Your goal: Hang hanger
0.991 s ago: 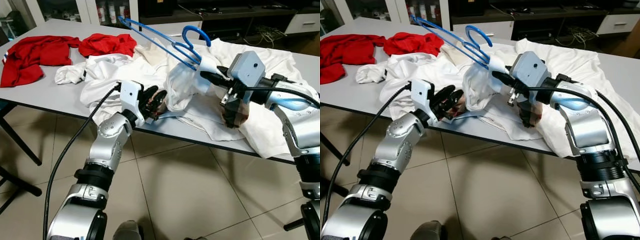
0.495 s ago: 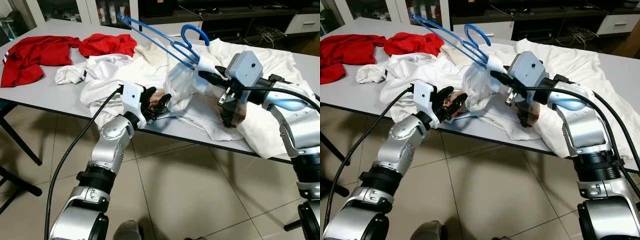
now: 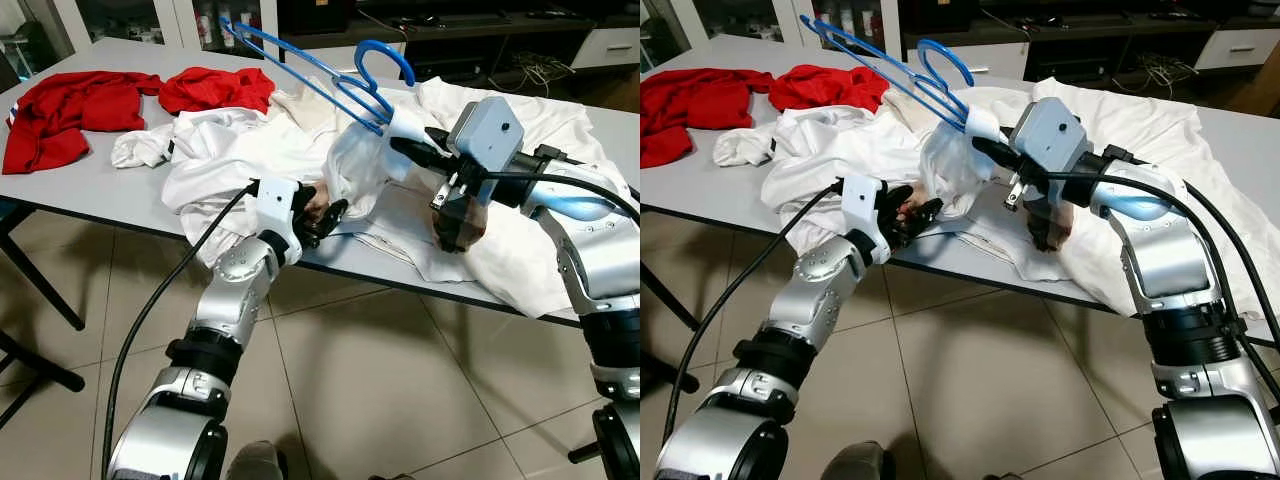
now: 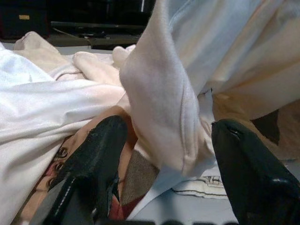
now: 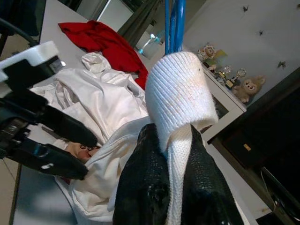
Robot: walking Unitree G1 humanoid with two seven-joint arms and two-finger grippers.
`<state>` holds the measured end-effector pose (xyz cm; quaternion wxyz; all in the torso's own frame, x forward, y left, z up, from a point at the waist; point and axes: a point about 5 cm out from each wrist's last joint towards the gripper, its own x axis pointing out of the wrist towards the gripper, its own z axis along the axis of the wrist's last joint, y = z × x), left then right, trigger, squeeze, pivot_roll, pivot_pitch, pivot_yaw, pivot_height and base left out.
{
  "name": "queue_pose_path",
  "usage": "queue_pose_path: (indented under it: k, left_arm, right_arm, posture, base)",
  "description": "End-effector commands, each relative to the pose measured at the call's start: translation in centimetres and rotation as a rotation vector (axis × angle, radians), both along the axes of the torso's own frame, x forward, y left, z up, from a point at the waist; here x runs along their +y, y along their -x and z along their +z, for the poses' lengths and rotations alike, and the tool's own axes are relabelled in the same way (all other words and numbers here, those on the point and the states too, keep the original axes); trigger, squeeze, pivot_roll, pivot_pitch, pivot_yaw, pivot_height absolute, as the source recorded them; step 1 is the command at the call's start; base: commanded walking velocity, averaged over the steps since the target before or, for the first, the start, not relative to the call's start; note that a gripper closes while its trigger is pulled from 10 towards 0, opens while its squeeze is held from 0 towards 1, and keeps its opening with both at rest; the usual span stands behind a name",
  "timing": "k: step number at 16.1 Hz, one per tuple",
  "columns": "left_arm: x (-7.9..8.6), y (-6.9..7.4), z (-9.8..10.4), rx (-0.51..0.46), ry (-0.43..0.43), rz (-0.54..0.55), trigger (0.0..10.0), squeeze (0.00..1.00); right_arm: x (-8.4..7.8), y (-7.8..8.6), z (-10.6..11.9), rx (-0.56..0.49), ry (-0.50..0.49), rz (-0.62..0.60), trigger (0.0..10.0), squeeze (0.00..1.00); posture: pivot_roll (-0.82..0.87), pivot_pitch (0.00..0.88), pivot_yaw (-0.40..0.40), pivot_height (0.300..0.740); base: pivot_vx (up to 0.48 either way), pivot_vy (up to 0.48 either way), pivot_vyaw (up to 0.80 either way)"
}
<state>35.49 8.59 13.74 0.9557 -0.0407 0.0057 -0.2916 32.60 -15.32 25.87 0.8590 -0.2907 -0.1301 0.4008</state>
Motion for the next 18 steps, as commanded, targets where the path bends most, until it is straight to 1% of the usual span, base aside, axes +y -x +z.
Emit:
queue_pose_path:
  k: [1, 5, 6, 7, 13, 15, 18]
  left_arm:
    - [-0.5, -0.1, 0.3, -0.013, -0.011, -0.022, 10.0, 0.0]
    - [-0.6, -0.4, 0.6, -0.03, -0.016, -0.019, 10.0, 0.0]
    - [-0.4, -0.6, 0.5, -0.025, -0.02, -0.01, 7.1, 0.0]
    - [-0.3, -0.7, 0.4, -0.019, -0.025, 0.001, 0.0, 0.0]
    - [0.2, -0.9, 0.0, -0.012, -0.033, 0.026, 0.0, 0.0]
    - [0.3, -0.9, 0.0, -0.021, -0.029, 0.028, 0.0, 0.0]
    - [0.5, -1.0, 0.2, -0.039, -0.02, 0.037, 0.0, 0.0]
  right_arm:
    - [0.3, 0.4, 0.5, -0.014, -0.014, 0.027, 0.0, 0.0]
    - [0.7, 0.7, 0.2, -0.003, -0.017, 0.041, 0.0, 0.0]
    - [0.9, 0.8, 0.1, 0.001, -0.02, 0.048, 0.0, 0.0]
    - [1.0, 0.9, 0.1, 0.002, -0.029, 0.056, 0.0, 0.0]
    - [1.2, 1.6, 0.4, 0.009, -0.081, 0.083, 0.0, 0.0]
    - [0.9, 1.8, 0.9, 0.008, -0.105, 0.081, 0.0, 0.0]
    - [0.6, 2.0, 1.0, 0.017, -0.113, 0.087, 0.0, 0.0]
  posture:
    - [0.16, 0.0, 0.014, 0.74]
    - [0.16, 0.0, 0.019, 0.74]
    - [0.16, 0.0, 0.021, 0.74]
    - [0.16, 0.0, 0.022, 0.74]
    - [0.16, 0.0, 0.024, 0.74]
    - [0.16, 0.0, 0.023, 0.74]
    - [0.16, 0.0, 0.019, 0.74]
  base:
    - [0.0, 0.0, 0.0]
    - [0.0, 0.0, 0.0]
    - [0.0, 0.0, 0.0]
    - [0.0, 0.0, 0.0]
    - [0.0, 0.0, 0.0]
    - [0.0, 0.0, 0.0]
    - [0.0, 0.0, 0.0]
